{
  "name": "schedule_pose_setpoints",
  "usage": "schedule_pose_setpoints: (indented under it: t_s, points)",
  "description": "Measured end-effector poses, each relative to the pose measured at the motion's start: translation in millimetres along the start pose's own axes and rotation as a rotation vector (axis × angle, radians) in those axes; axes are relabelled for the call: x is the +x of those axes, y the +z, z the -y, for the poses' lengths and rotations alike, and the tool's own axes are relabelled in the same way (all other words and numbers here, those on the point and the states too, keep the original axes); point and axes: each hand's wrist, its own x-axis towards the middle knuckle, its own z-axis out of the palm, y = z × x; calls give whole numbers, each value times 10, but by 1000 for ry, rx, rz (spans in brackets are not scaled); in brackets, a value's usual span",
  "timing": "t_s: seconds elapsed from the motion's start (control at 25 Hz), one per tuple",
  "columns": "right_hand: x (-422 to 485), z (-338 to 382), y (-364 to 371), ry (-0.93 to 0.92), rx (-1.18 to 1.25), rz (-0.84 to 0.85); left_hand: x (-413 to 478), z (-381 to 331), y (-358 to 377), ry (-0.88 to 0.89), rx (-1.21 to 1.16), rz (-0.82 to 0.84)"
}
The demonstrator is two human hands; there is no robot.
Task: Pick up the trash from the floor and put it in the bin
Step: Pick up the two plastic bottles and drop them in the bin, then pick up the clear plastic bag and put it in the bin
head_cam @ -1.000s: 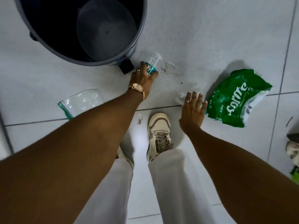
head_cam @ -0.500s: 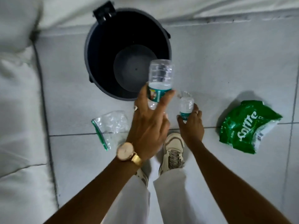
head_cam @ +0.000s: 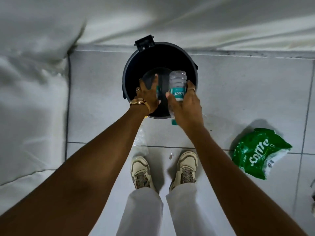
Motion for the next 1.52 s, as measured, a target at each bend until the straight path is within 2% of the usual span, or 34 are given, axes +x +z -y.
schedule_pose_setpoints:
  t_s: [0.08,0.24,0.32,0.44,0.52,0.6,0.68,0.72,0.8,0.84,0.92,1.04,1.12,1.32,1.44,1.52]
  points:
    - [287,99,116,9,-154,30,-81,-29,-37,15,-49,-132]
    - [646,160,310,80,-371,97,-530,102,-92,172,-254,-547]
    - [633,166,359,65,-500,83,-779,312,-3,123,-375,-668]
    - [338,203,496,-171,-522,-42,-1062,751,339,-67,-412,-714]
    - [11,166,685,-391,-422,-42,-1115,1103,704,-256,-384,-587]
    - [-313,54,904,-581,-324,103,-1085,1433,1079,-528,-400,-297]
    - [-543,-149,1103,-726,-326,272,-1019,1678,1350,-761,-448,12]
    - [-617,-297,1201,-764,-351,329,-964,1765,1433,-820,-544,108]
    - [-681,-609,1351,-691,-416,474,-823,1846,1533,-880,-858,174]
    - [-681,-748,1404,-609,-451,546,-750,1848,1558,-893,-982,192]
    - [-655,-957,1452,-439,-499,619,-640,1800,1589,-841,-1044,262]
    - [-547,-1063,1474,-185,-498,573,-493,1771,1686,-699,-989,319]
    - [-488,-1071,1479,-78,-528,540,-432,1749,1773,-611,-908,368]
    - [-348,-1112,1654,28,-601,538,-313,1614,2012,-482,-817,337]
    - [-271,-1208,1838,98,-576,452,-218,1595,2148,-471,-626,271]
    - [-179,-1301,1975,153,-536,409,-159,1636,2236,-403,-435,234]
